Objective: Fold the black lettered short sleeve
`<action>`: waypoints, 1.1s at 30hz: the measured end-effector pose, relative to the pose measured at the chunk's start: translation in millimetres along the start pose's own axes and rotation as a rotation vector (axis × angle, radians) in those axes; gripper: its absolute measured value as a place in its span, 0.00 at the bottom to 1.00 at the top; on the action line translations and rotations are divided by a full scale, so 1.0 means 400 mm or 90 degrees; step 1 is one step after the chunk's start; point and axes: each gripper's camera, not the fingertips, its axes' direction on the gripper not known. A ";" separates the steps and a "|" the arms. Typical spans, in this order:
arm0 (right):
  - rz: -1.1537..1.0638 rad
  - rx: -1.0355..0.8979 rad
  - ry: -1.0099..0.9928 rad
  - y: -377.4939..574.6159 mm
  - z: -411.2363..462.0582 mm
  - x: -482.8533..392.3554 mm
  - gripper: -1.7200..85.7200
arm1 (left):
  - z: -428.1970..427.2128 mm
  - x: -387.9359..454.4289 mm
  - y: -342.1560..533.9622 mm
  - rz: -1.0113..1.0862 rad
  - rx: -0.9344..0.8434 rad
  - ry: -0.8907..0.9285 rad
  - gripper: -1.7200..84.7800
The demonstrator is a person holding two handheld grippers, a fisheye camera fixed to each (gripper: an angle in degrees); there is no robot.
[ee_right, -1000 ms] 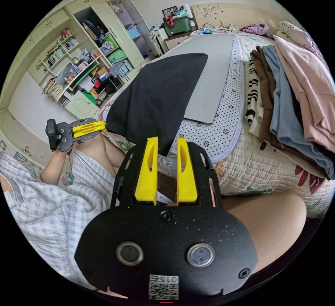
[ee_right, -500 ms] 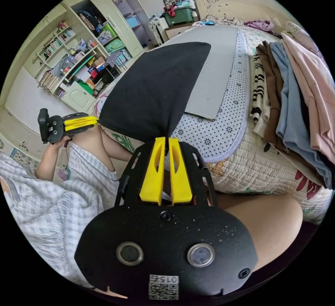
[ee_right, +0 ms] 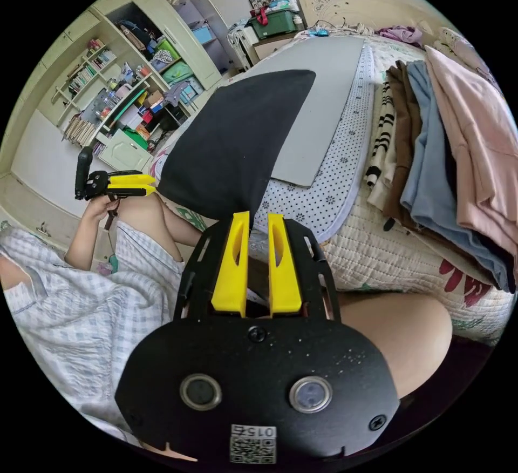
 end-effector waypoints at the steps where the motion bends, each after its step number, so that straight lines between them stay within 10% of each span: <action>1: -0.003 0.042 -0.007 -0.039 -0.038 0.012 0.09 | -0.054 -0.070 -0.022 -0.032 0.057 0.017 0.11; 14: 0.108 0.102 -0.158 -0.711 0.144 0.222 0.14 | 0.088 -0.804 -0.493 -0.303 0.180 0.341 0.19; 33: 0.148 0.049 -0.193 -1.092 0.295 0.050 0.07 | 0.193 -1.007 -0.505 -0.295 0.132 0.494 0.10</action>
